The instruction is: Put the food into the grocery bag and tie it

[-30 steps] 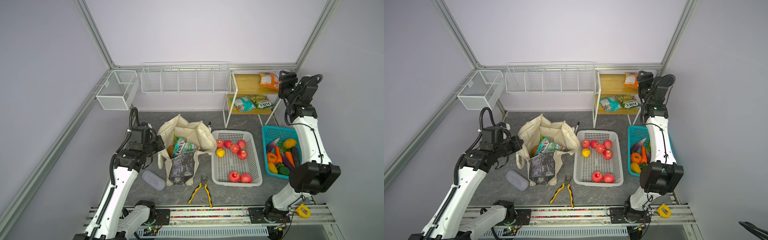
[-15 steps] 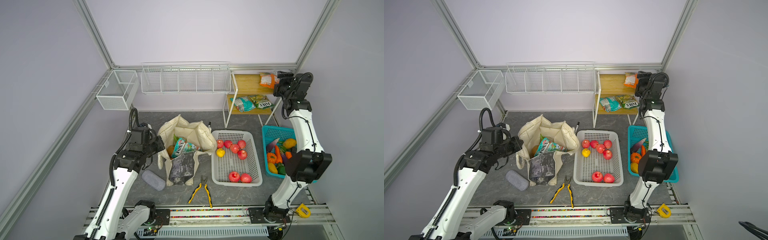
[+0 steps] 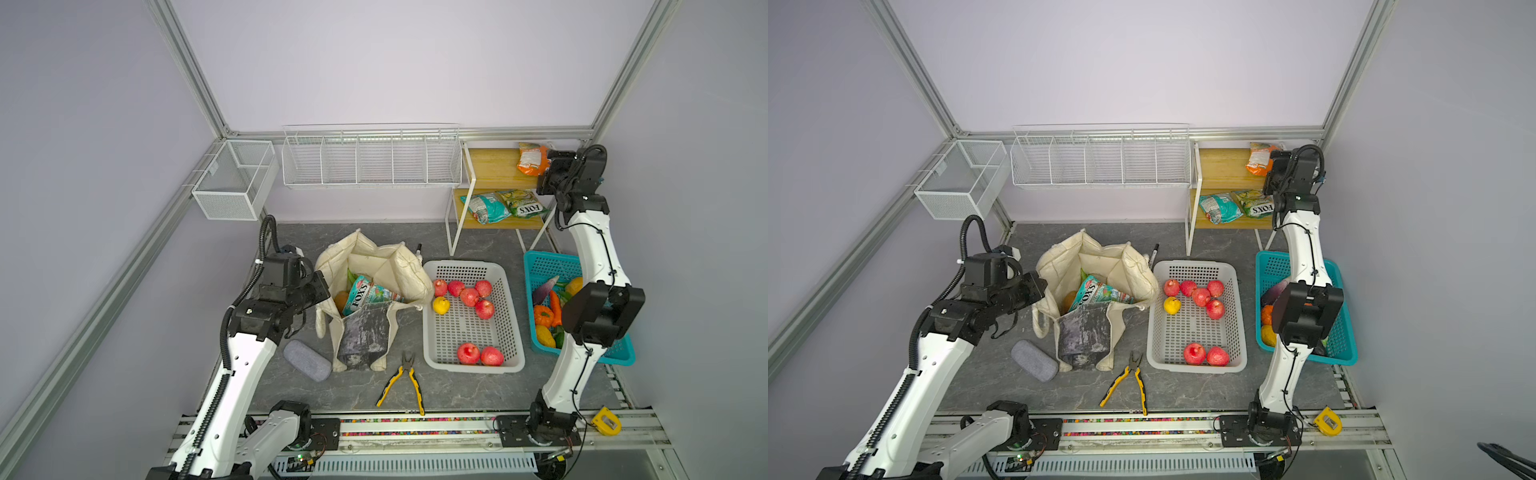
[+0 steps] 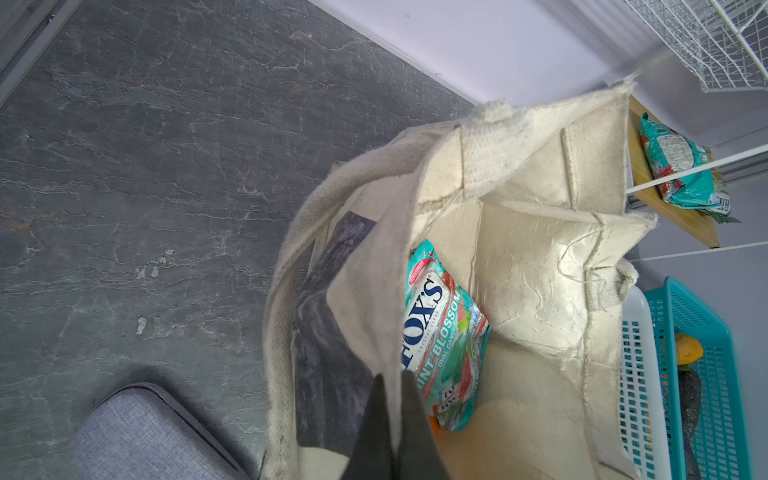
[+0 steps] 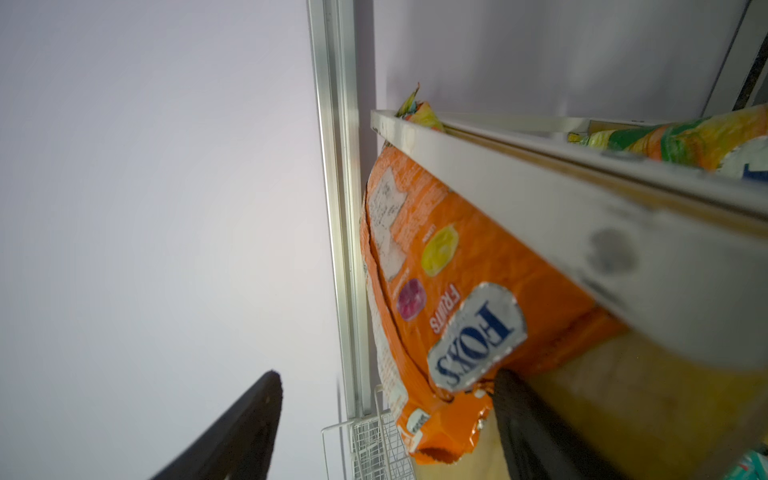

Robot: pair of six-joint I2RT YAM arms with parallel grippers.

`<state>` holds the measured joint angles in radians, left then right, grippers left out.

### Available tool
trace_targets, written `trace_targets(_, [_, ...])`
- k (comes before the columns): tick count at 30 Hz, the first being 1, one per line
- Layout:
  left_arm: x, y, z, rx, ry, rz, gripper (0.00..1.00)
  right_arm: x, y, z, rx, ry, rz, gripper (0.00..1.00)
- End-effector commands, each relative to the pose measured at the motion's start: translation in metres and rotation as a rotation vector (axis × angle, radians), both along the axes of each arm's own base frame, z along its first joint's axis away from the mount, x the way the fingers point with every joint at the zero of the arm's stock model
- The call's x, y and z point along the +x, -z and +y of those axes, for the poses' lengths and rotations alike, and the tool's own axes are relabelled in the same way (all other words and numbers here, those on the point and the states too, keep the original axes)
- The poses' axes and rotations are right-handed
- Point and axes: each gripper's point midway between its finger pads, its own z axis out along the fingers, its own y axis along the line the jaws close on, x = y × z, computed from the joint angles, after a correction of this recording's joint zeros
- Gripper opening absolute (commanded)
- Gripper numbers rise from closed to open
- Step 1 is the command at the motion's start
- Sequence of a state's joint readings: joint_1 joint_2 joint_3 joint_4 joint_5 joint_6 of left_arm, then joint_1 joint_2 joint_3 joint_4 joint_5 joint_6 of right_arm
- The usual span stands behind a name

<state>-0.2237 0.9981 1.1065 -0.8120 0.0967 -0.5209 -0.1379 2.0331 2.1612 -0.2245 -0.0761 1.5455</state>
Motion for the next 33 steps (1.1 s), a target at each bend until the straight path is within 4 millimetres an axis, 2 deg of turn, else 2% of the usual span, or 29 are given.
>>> trace_targets(1, [0.003, 0.001, 0.0, 0.013, 0.001, -0.005, 0.0, 0.002, 0.001, -0.004, 0.053, 0.014, 0.008, 0.87])
trace_targets(6, [0.005, 0.001, 0.0, 0.009, -0.006, -0.009, 0.0, -0.005, -0.005, -0.001, 0.055, -0.001, 0.01, 0.9])
trace_targets(16, [0.006, 0.003, -0.001, 0.006, -0.005, -0.008, 0.0, -0.034, -0.006, 0.006, 0.141, -0.005, 0.104, 0.9])
trace_targets(25, [0.006, 0.001, -0.002, 0.007, 0.007, -0.012, 0.0, -0.035, 0.0, 0.005, 0.148, -0.005, 0.144, 0.91])
trace_targets(33, [0.006, 0.0, -0.002, 0.009, 0.007, -0.013, 0.0, -0.021, 0.014, -0.001, 0.149, 0.008, 0.176, 0.89])
